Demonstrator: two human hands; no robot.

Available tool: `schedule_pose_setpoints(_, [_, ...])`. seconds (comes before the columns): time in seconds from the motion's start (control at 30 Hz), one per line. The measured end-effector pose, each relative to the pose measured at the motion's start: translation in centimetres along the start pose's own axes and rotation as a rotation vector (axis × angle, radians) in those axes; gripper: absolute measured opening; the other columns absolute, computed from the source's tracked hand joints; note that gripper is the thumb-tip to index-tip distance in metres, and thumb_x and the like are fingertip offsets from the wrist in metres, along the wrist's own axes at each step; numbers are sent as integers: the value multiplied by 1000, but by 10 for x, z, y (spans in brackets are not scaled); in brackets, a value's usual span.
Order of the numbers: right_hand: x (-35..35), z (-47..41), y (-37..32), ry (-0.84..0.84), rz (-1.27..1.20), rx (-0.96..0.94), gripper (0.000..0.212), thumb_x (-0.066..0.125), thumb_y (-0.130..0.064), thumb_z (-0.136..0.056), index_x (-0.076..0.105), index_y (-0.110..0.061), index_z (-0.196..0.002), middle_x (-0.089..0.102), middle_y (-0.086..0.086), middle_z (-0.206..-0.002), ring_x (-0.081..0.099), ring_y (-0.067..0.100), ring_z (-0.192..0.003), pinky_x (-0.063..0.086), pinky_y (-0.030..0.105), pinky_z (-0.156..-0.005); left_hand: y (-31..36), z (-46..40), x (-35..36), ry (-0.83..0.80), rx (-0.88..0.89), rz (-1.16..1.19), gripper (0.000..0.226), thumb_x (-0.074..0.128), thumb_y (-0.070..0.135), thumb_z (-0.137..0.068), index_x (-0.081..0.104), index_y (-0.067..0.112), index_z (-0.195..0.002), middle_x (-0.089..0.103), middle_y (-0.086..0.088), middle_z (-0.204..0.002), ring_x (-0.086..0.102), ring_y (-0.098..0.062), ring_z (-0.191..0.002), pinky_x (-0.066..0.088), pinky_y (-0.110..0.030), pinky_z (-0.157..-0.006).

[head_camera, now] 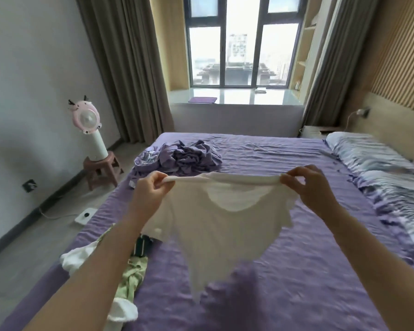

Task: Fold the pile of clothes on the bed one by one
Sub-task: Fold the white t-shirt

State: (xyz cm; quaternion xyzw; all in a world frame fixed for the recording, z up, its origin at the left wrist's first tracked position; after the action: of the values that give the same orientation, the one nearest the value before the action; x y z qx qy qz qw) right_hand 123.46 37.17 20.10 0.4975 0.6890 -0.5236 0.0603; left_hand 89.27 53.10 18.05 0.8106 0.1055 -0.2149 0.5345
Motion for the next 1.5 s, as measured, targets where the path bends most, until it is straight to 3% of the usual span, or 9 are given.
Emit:
schedule_pose_setpoints(0.2, [-53, -7, 4, 17, -59, 71, 9, 61, -25, -90, 65, -17, -93, 61, 0, -77, 54, 17, -74, 34, 27, -67, 75, 12, 15, -131, -28, 216, 8, 61, 12, -91, 56, 9, -95, 57, -2, -76, 50, -13, -67, 43, -21, -61])
schedule_pose_setpoints(0.37, [-75, 0, 6, 33, -6, 77, 10, 62, -28, -89, 67, -21, -93, 64, -2, -79, 57, 15, -77, 34, 24, -67, 109, 18, 28, -430, -153, 342, 35, 79, 32, -72, 70, 14, -101, 71, -8, -92, 63, -20, -81, 51, -30, -71])
schedule_pose_setpoints(0.5, [-89, 1, -1, -50, -35, 92, 7, 64, -26, -87, 67, -26, -94, 66, -1, -87, 61, 18, -86, 40, 26, -74, 121, 6, 29, -273, -92, 260, 16, 74, 28, -80, 75, 13, -78, 67, 0, -68, 57, -13, -66, 46, -23, -61])
schedule_pose_setpoints(0.67, [-107, -7, -22, -44, 74, 0, 24, 53, -19, -95, 67, -12, -113, 67, 5, -114, 57, 18, -107, 33, 18, -83, 128, -9, 15, -425, -9, 263, 20, 73, 26, -81, 74, 28, -101, 74, 5, -97, 66, -8, -86, 50, -25, -78])
schedule_pose_setpoints(0.87, [-131, -17, -52, 49, 146, -52, 29, 62, -22, -90, 65, -9, -115, 63, 1, -88, 56, 12, -77, 33, 9, -59, 150, -25, 5, -517, 8, 143, 38, 73, 52, -70, 76, 18, -88, 68, 1, -74, 58, -10, -66, 44, -23, -59])
schedule_pose_setpoints(1.0, [-132, -21, -58, -83, 143, 4, 24, 65, -20, -88, 68, -9, -109, 63, -2, -81, 54, 5, -71, 38, 2, -58, 150, -40, 0, -411, 24, 196, 8, 71, 28, -83, 72, 20, -83, 65, 1, -73, 55, -14, -67, 43, -28, -63])
schedule_pose_setpoints(1.13, [-130, -20, -68, -90, 46, 48, 8, 66, -20, -86, 68, -13, -84, 64, -1, -72, 56, 10, -64, 42, 7, -52, 152, -45, -3, -292, 61, 194, 5, 67, 18, -87, 64, 15, -90, 62, -4, -77, 57, -20, -71, 46, -32, -69])
schedule_pose_setpoints(1.27, [-110, -20, -101, -113, -329, 165, 6, 67, -8, -84, 63, -4, -85, 62, 9, -72, 61, 15, -53, 53, 27, -47, 171, -35, 3, -110, 220, -9, 12, 67, 16, -85, 61, 21, -94, 56, 0, -72, 52, -11, -62, 43, -24, -57])
schedule_pose_setpoints(1.5, [-58, -21, -163, -88, -501, 123, 13, 71, -5, -79, 59, -5, -80, 65, 13, -71, 69, 27, -61, 58, 34, -53, 195, 15, 61, -373, 112, 470, 11, 62, 15, -90, 69, 17, -83, 63, 2, -70, 59, -8, -62, 47, -20, -58])
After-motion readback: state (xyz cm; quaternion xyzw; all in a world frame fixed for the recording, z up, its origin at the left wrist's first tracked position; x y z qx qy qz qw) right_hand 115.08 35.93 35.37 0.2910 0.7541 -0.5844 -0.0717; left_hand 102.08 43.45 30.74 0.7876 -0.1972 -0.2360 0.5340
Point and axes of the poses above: each hand's wrist, its own z-axis away from the middle knuckle, its own x-axis out of the palm, y = z × x, the point moved 3 cm from there along -z, towards the middle knuckle
